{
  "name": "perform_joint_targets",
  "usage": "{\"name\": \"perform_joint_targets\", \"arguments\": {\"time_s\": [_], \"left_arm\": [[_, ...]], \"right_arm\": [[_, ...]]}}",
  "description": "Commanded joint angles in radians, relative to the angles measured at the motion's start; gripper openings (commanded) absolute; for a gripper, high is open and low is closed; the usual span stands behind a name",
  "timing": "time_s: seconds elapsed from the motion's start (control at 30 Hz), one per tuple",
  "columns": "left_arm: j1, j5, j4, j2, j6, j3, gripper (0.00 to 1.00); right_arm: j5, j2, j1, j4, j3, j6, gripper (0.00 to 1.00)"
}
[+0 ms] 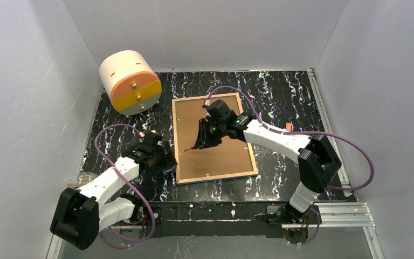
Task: Take the photo out of the frame
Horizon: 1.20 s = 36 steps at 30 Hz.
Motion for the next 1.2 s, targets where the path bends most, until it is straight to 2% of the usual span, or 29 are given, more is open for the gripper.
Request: {"name": "perform_joint_targets", "arguments": {"time_s": [0.0, 0.13, 0.27, 0.5, 0.83, 1.17], "left_arm": [[-0.019, -0.023, 0.009, 0.007, 0.001, -0.021, 0.71], [-0.031, -0.004, 0.045, 0.028, 0.000, -0.041, 0.72], [-0.035, -0.017, 0.059, 0.042, -0.004, -0.056, 0.68], [-0.036, -0.033, 0.072, 0.044, -0.009, -0.093, 0.48], [-0.036, -0.014, 0.095, 0.041, 0.004, -0.109, 0.46], [-0.036, -0.031, 0.101, 0.032, 0.000, -0.134, 0.34]], "right_arm": [[0.034, 0.042, 0.024, -0.039, 0.081, -0.026, 0.01], [0.028, 0.064, 0.043, -0.037, 0.089, -0.030, 0.01], [0.018, 0.065, 0.049, -0.023, 0.083, -0.031, 0.01], [-0.010, 0.078, 0.056, -0.004, 0.078, -0.028, 0.01], [-0.035, 0.122, 0.060, 0.022, 0.099, -0.026, 0.01], [-0.041, 0.151, 0.061, 0.054, 0.104, -0.015, 0.01]]}}
